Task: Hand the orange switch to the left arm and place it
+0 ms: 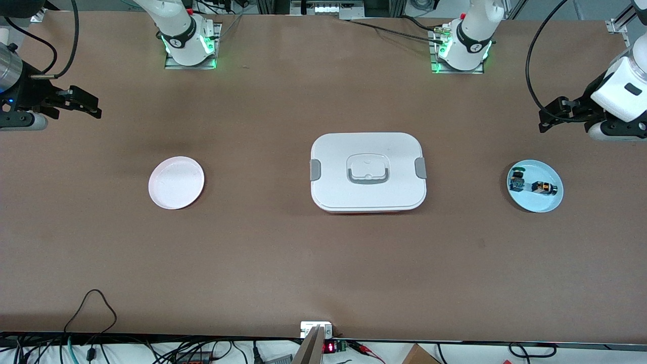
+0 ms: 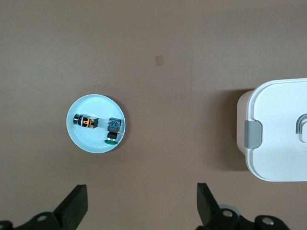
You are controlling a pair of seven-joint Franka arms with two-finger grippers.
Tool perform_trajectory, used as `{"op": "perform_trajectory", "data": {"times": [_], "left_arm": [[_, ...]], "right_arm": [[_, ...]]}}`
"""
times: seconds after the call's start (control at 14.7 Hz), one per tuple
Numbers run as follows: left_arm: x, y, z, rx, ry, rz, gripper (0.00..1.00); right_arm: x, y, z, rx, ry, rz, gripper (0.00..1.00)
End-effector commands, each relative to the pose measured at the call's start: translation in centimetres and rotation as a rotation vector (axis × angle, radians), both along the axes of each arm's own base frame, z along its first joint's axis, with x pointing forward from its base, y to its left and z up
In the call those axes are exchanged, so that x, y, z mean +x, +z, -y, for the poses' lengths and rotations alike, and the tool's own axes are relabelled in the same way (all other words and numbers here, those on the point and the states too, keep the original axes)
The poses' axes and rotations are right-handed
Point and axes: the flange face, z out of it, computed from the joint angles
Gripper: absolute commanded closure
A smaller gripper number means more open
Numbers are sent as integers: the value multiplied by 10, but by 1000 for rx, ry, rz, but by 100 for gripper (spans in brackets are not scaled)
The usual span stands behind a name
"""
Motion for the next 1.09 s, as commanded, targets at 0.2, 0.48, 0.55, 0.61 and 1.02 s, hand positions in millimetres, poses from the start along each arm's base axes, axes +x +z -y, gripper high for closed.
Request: {"op": "perform_trajectory", "data": {"times": [0.2,0.48,0.55,0.61,1.02], "left_arm": [[4,5,1,16,8,-7,0],[4,5,2,14,8,-9,0],[3,6,2,13,8,-9,0],[3,7,3,11,6,-8,0],[3,11,21,9,-24,2,0]], "right_arm": [[-5,1,2,-10,5,-6,0],[-4,1,2,-10,5,-3,0],[-4,1,2,-10,4,-3,0],[-4,1,2,-10,5,-3,0],[-4,1,2,-10,5,-3,0]]}}
